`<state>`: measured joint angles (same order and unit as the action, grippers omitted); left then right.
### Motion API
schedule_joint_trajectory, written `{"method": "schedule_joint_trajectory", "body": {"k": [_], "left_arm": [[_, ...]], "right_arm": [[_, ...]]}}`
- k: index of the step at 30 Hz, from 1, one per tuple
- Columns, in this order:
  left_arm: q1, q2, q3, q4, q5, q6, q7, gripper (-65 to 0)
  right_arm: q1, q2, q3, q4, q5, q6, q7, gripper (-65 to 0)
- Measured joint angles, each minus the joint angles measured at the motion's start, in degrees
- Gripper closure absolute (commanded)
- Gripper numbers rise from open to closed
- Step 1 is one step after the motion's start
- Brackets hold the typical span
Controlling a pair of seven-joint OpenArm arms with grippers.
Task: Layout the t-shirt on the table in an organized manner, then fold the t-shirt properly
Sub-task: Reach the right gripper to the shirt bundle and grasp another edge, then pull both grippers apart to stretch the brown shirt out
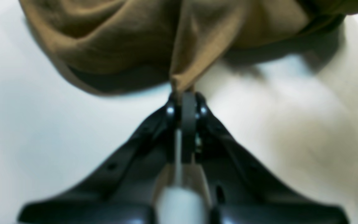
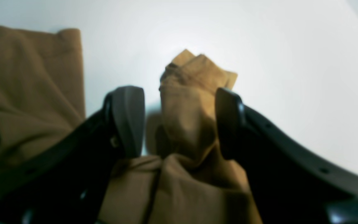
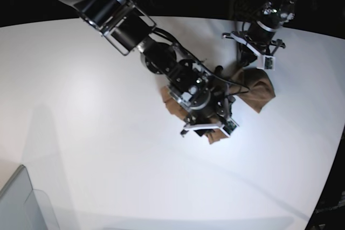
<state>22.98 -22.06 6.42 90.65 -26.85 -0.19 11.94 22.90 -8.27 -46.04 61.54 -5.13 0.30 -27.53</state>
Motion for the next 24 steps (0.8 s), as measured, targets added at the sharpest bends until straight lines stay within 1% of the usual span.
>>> {"method": "schedule_joint_trajectory", "body": {"k": [3,4,5,6,8,9,10,13,16,18,22,24], "left_arm": [[-0.17,-0.02,0.00,-0.42,0.00,-0.04,-0.35,-0.5],[-0.17,0.00,0.00,-0.42,0.00,-0.02,-0.39,-0.5],[-0.17,0.00,0.00,-0.42,0.00,-0.02,-0.37,-0.5],[-0.15,0.00,0.00,-0.44,0.00,-0.02,-0.39,-0.5],[-0.15,0.07,-0.61,-0.72,-0.02,-0.46,-0.39,-0.5],[-0.13,0.22,-1.75,-1.16,-0.09,-1.05,-0.44,-0.5],[-0.15,0.35,-3.21,-1.64,-0.28,-1.09,-0.42,-0.5],[-0.44,0.17,-6.45,-3.30,-0.24,-0.59,-0.87,-0.5],[-1.07,0.20,-7.87,-3.58,-0.24,-0.35,-0.22,-0.5],[-1.68,0.39,-9.14,-3.78,-0.24,-0.42,0.22,-0.5],[-1.55,0.24,-12.04,-3.76,-0.46,-0.44,0.20,-0.5],[-1.60,0.37,-13.29,-3.65,-0.46,-0.63,0.22,-0.5]], "right_arm": [[0.74,0.00,-0.04,-3.50,-0.02,0.07,1.18,-35.4],[0.81,0.02,0.13,-4.02,-0.02,0.07,1.73,-33.6],[0.98,-0.02,0.39,-4.44,0.02,0.07,2.19,-30.1],[1.05,-0.07,1.14,-4.44,0.07,0.07,2.21,-24.9],[1.03,-0.17,3.93,-4.24,0.04,0.07,2.34,-12.3],[1.05,-0.13,5.38,-3.82,-0.02,0.07,2.25,-5.3],[0.98,-0.04,7.13,-2.78,0.04,0.09,1.68,0.0],[0.17,1.03,11.96,3.30,0.26,0.04,1.79,0.0],[-1.95,2.32,17.03,9.86,-0.04,-0.02,1.92,0.0],[-4.02,2.38,21.05,13.73,0.02,0.07,1.55,0.0],[-6.97,1.88,32.39,19.74,0.48,0.13,1.20,0.0],[-8.33,1.88,36.89,21.88,0.63,0.09,1.66,0.0]]}}
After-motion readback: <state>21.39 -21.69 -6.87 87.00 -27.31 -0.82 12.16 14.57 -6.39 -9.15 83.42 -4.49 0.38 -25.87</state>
